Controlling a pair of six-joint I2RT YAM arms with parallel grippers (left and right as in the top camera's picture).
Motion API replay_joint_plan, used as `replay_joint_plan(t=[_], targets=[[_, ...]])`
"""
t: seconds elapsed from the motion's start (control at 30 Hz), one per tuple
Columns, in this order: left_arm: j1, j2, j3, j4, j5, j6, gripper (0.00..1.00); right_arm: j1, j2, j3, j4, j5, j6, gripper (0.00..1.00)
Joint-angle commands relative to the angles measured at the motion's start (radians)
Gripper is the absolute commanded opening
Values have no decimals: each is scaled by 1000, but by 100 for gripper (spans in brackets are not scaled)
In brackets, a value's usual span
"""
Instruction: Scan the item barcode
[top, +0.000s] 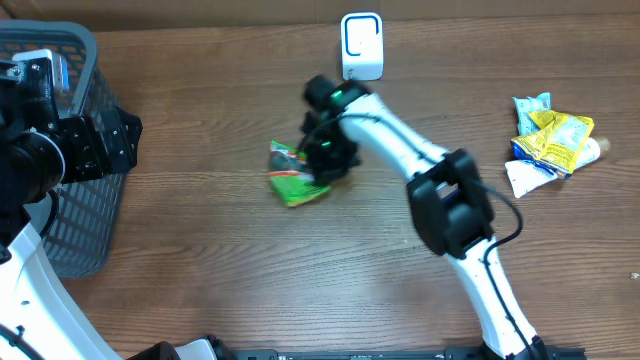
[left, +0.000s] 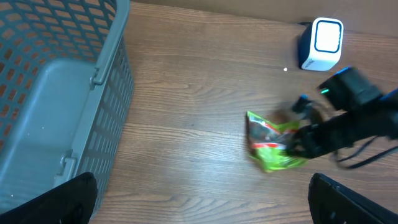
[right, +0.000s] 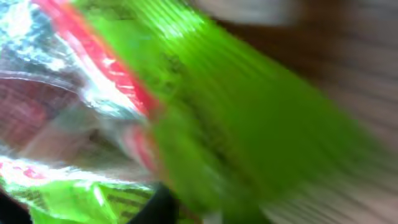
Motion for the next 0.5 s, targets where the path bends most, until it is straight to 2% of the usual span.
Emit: replay_joint_plan(t=[0.0, 0.13, 0.3, 0.4, 0.47], targets=[[8, 2, -3, 2, 13, 14, 100, -77, -85, 32, -43, 51, -275, 48], [8, 2, -3, 2, 14, 14, 100, -137, -100, 117, -104, 43, -274, 53], [8, 2, -3, 2, 13, 14, 100, -134, -107, 385, -228, 87, -274, 59], [8, 2, -3, 2, 13, 14, 100, -113, -107, 460, -252, 88, -220, 75], [8, 2, -3, 2, 13, 14, 100, -109, -107, 458, -257, 87, -111, 93]])
